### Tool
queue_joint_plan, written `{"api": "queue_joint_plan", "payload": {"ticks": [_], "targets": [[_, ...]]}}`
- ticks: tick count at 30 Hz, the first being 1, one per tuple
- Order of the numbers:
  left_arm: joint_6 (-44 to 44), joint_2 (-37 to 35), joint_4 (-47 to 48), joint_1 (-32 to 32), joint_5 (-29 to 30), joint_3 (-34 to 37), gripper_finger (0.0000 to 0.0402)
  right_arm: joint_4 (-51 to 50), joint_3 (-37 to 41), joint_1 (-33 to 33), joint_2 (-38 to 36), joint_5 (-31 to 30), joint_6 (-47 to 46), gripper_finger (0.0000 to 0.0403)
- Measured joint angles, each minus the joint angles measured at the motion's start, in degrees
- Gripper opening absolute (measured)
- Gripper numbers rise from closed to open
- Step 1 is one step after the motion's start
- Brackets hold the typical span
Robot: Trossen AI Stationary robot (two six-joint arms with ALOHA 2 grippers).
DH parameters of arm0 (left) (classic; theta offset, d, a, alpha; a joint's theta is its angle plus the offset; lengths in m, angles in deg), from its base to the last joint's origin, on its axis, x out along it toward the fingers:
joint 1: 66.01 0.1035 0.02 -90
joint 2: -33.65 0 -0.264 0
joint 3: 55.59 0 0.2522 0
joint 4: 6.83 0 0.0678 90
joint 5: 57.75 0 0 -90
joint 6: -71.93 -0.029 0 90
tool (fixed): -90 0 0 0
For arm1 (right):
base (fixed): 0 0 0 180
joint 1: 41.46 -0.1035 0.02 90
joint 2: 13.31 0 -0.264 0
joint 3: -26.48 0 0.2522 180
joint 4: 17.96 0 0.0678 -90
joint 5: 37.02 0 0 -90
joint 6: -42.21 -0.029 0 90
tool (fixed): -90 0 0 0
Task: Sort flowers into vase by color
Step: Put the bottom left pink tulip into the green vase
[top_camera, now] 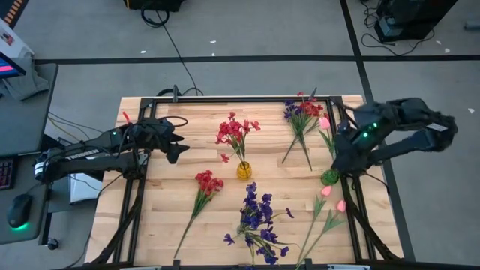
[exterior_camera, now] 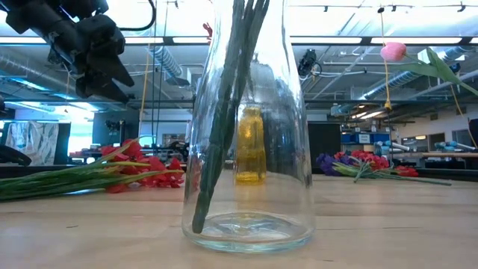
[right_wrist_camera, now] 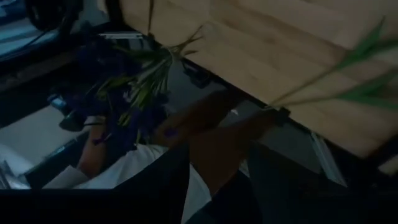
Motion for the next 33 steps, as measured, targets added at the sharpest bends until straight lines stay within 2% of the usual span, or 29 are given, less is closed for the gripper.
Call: {"api": "queue_joint_plan", "payload": {"ticks": [8, 18, 24, 28, 33], "targets": [[-2.4, 0.0, 0.2, 0.0, 0.0, 0.0, 0.0279, 7.6, 0.0, -19.8, 4.0, -13.8, -17.0, 0.017], [-4.4, 0.0, 0.2, 0.0, 0.0, 0.0, 0.0279, 8.8, 0.0, -37.8, 12.6, -26.7, -33.1, 0.017], [-5.6, 0.0, 0.1, 0.0, 0.0, 0.0, 0.0279, 9.0, 0.0, -41.3, 15.1, -31.8, -33.5, 0.017], [-5.6, 0.0, 0.1, 0.0, 0.0, 0.0, 0.0279, 7.1, -0.1, -43.0, 15.9, -38.0, -33.3, 0.017], [-5.2, 0.0, 0.1, 0.0, -0.1, 0.0, 0.0279, -0.9, 0.0, -44.4, 18.5, -38.2, -34.3, 0.017]]}}
